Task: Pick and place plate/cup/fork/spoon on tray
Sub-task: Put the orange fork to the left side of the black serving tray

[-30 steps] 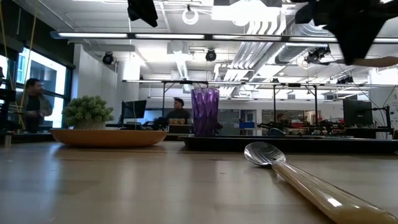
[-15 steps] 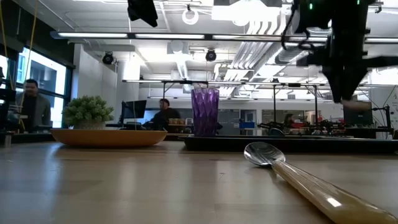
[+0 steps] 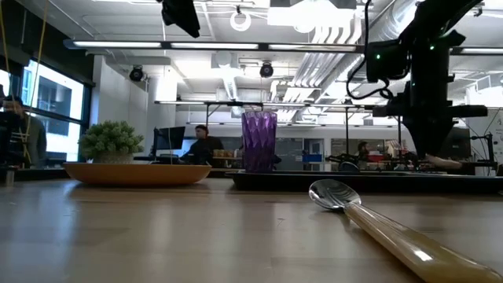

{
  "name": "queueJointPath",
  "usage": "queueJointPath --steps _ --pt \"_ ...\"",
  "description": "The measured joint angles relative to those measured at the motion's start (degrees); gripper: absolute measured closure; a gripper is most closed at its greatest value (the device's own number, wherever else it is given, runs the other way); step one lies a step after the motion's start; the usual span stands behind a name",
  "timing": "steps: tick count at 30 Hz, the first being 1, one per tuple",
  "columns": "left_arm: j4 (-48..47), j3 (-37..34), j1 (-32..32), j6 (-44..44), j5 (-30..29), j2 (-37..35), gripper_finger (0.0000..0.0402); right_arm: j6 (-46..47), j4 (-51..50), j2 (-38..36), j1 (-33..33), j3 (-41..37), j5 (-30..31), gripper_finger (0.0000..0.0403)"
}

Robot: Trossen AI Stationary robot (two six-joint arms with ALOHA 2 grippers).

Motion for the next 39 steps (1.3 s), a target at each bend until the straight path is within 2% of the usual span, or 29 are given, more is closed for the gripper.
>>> queueJointPath --steps 6,15,27,33,39 --pt "0.61 0.0 2.0 -0.02 -1.07 0.0 0.0291 -5.25 0.69 3.75 -5.29 0.0 -0.96 0.0377" --pt "1.31 0.0 4.69 0.54 -1.11 0.0 0.0291 -9.29 5.23 9.08 -7.67 0.0 -3.98 0.0377" --pt "1.56 -0.02 6.49 0.9 -1.1 0.0 0.0291 -10.36 6.61 13.88 -8.04 0.0 -4.83 0.0377" --pt "2.75 -0.02 6.49 1.05 -1.1 0.0 0.0291 -10.35 6.76 13.96 -8.04 0.0 -4.89 0.0351" --pt "2.73 -0.02 6.49 1.03 -1.08 0.0 0.0291 -10.36 6.76 13.96 -8.04 0.0 -4.94 0.0342"
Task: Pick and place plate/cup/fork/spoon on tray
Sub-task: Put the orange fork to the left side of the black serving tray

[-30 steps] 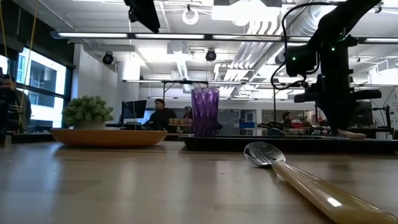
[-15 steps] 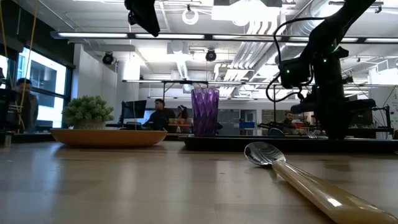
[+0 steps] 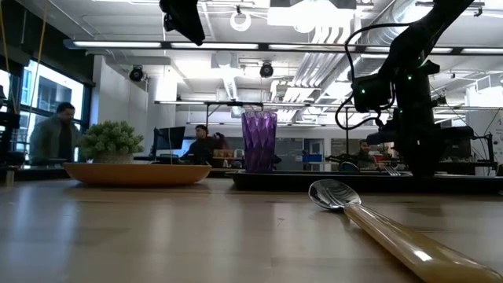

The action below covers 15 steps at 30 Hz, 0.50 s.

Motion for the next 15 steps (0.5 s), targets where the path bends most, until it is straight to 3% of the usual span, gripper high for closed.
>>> queueJointPath --steps 15 --pt "-0.04 0.0 0.0 -0.17 0.02 0.0 0.0291 -1.51 0.0 0.0 0.0 0.0 -0.27 0.0338"
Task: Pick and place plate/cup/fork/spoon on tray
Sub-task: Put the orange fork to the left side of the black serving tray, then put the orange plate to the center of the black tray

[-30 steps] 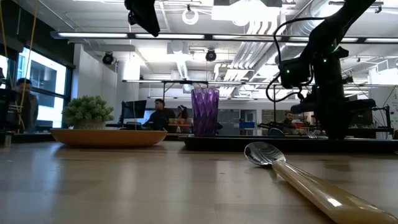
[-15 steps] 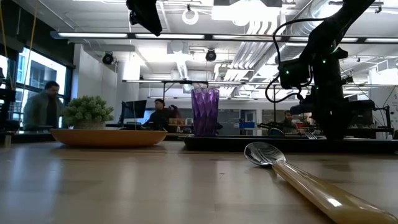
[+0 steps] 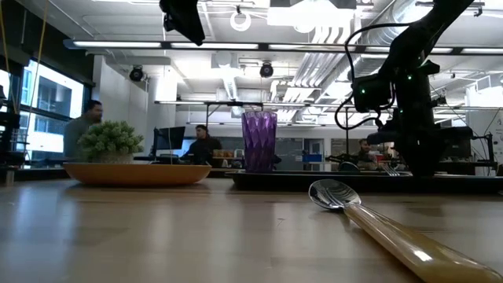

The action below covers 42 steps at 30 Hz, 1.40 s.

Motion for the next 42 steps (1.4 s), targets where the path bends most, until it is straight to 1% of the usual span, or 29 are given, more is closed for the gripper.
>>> queueJointPath --steps 4,9,16,19,23,29,31,35,42 --pt "0.0 0.0 0.0 0.0 0.0 0.0 0.0291 0.02 0.0 0.0 0.0 0.0 -1.39 0.0338" --pt "0.0 0.0 0.0 -0.01 0.0 0.0 0.0291 0.07 -0.35 0.0 0.0 0.0 -0.54 0.0332" --pt "-0.02 -0.02 0.0 -0.02 0.0 0.0 0.0291 -0.75 -0.38 -0.02 0.0 0.0 0.47 0.0289" --pt "-0.02 -0.02 0.0 0.0 0.0 0.0 0.0291 -0.84 -0.39 -0.02 0.0 0.0 0.47 0.0279" --pt "-0.02 -0.02 0.0 0.0 0.0 0.0 0.0291 -0.83 -0.4 -0.02 0.0 0.0 -0.27 0.0277" --pt "-0.02 -0.02 0.0 -0.02 0.0 0.0 0.0291 -0.35 -0.85 -0.65 0.0 0.0 -4.11 0.0277" --pt "-0.02 -0.02 0.0 -0.02 0.0 0.0 0.0291 -0.06 -0.97 -1.53 0.0 0.0 -3.97 0.0277" --pt "-0.02 -0.02 0.0 -0.02 0.0 0.0 0.0291 0.68 -1.85 -4.0 0.0 0.0 -1.05 0.0277" --pt "-0.01 -0.02 0.0 -0.02 -0.01 0.0 0.0291 1.48 -6.6 -8.67 0.07 0.02 -1.11 0.0277"
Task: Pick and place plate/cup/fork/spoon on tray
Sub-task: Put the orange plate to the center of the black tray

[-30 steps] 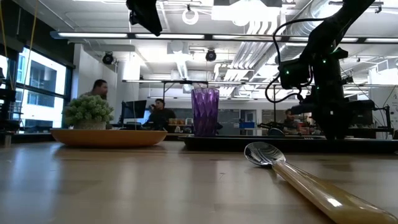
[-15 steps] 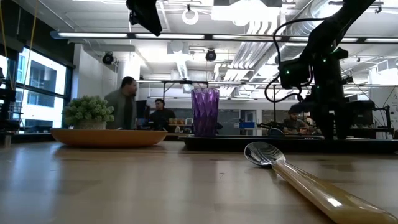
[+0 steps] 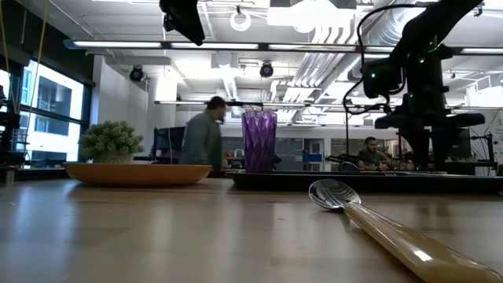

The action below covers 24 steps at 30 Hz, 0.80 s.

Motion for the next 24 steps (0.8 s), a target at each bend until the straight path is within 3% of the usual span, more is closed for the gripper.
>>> queueJointPath --steps 9,17,24 --pt "-0.01 0.0 -0.02 -4.97 0.0 0.0 0.0291 5.61 -3.0 -10.23 5.46 1.36 -3.59 0.0277" --pt "-0.14 0.0 0.07 -9.43 -0.08 0.0 0.028 13.21 -3.16 -16.27 15.32 9.6 3.01 0.0277" --pt "-0.29 0.0 -0.65 -25.95 3.22 0.01 0.0251 14.68 -3.28 -15.57 22.66 16.92 6.57 0.0277"
